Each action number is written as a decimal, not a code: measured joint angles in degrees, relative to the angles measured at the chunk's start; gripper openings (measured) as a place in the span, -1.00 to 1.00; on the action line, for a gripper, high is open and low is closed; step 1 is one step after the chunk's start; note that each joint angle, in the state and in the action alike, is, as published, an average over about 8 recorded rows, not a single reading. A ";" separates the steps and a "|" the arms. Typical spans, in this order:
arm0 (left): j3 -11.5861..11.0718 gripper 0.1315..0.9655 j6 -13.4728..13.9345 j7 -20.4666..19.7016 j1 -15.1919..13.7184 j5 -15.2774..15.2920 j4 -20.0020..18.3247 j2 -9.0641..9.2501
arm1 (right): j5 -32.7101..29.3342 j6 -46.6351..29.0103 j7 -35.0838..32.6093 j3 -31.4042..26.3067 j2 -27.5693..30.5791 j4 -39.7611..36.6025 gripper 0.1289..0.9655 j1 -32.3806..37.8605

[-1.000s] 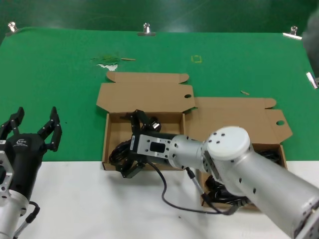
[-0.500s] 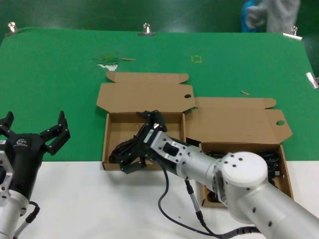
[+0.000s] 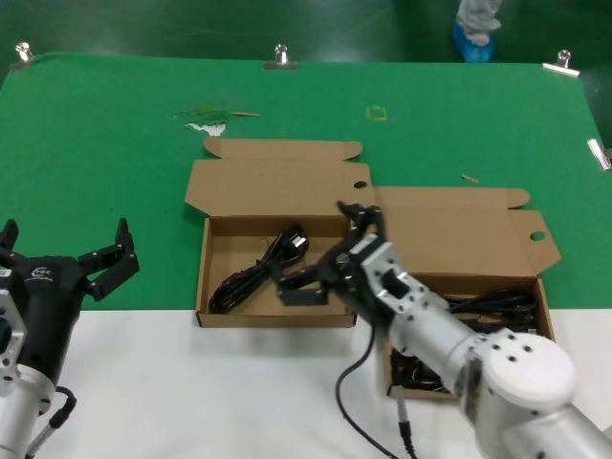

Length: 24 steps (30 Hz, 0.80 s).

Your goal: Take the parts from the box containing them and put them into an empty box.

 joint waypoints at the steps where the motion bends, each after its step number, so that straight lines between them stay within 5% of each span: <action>1: 0.00 0.90 0.00 0.00 0.00 0.00 0.00 0.00 | -0.19 0.44 0.64 0.89 0.23 1.04 1.00 -0.87; 24: 0.00 1.00 0.00 0.01 0.00 -0.01 0.00 0.00 | -4.51 10.33 15.10 21.06 5.48 24.47 1.00 -20.45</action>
